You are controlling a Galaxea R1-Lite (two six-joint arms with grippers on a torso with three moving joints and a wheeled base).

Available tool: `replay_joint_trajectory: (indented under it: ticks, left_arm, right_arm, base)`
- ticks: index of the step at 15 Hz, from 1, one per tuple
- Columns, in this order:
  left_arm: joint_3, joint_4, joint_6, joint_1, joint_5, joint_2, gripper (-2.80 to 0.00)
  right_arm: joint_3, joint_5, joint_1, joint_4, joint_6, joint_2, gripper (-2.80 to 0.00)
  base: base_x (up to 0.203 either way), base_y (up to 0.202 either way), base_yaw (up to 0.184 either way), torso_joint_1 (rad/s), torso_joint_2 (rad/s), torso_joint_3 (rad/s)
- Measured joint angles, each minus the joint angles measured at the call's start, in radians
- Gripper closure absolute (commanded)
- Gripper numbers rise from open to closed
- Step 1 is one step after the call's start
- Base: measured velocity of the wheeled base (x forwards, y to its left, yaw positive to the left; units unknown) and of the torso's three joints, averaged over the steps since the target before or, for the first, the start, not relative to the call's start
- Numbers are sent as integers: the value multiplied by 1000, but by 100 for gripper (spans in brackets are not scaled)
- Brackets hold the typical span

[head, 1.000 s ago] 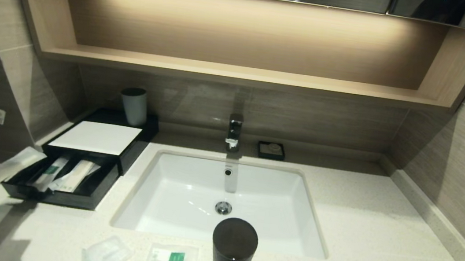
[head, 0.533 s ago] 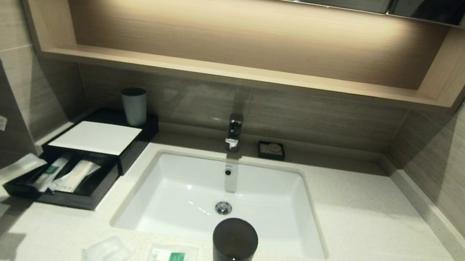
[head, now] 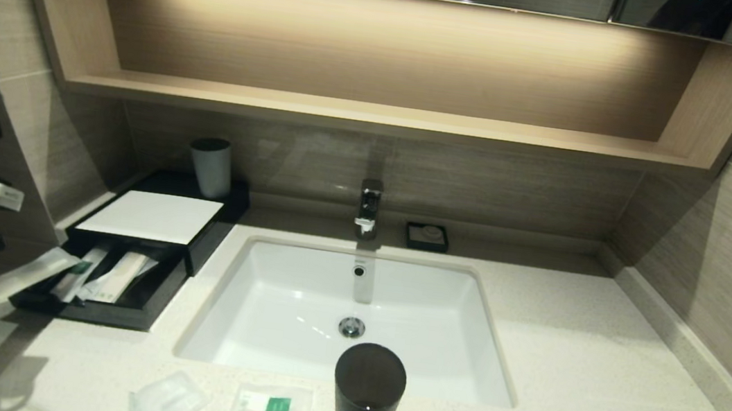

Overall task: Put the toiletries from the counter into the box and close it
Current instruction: Place the bathroom toiletry into the drawer

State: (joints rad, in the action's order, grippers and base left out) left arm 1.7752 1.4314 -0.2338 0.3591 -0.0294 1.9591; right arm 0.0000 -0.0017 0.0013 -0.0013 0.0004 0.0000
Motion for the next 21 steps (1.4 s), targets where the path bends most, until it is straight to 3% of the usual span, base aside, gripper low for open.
replay_joint_trajectory:
  ticks: [21]
  left_arm:
    - [136,-39,0,-39,46,148,0]
  right_arm:
    - [0,-1,0,0,0,0,0]
  base:
    - [0,0,0,0,0,0]
